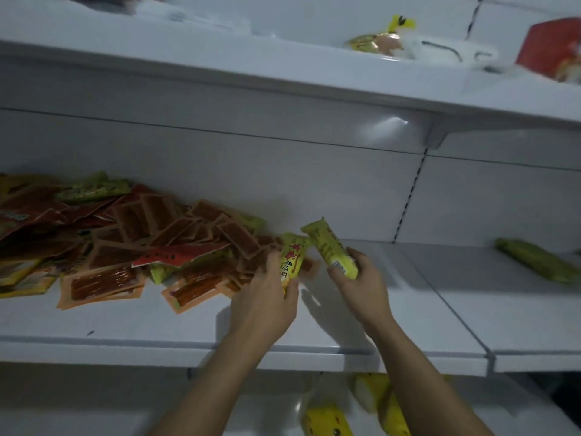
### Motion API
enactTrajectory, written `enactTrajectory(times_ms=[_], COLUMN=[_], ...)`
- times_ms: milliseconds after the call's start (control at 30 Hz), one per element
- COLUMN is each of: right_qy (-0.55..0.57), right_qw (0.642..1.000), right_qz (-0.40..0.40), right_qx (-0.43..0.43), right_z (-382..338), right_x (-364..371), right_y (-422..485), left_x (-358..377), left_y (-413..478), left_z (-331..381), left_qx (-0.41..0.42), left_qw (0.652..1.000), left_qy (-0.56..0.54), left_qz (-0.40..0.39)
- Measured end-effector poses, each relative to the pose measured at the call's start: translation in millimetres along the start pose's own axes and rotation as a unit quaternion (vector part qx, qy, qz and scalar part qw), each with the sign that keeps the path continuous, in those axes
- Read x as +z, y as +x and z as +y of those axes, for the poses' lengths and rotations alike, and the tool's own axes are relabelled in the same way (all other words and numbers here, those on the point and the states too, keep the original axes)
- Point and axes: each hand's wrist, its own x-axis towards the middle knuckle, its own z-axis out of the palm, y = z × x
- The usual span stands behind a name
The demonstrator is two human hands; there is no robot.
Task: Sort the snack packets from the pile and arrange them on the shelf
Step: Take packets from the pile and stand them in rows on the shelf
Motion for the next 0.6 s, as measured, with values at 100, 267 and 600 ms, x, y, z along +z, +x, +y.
enactTrajectory(times_ms=[100, 267, 600], right_qy=[-0.001, 0.006, -0.028], right_qw=[1.0, 0.999, 0.993], right_qz=[0.028, 0.041, 0.107], right_qx=[0.0, 0.018, 0.04], right_z=[21, 78, 200], right_x=[-26, -91, -270], right_y=[11, 39, 91], left_x=[27, 94, 253], left_y=[12, 30, 61], left_z=[31, 103, 266], left_qx=[0.014, 0.027, 0.047], left_qw=[1.0, 0.998, 0.978], left_qy=[-0.015, -0.044, -0.156], left_qz=[-0.005, -0.027, -0.127])
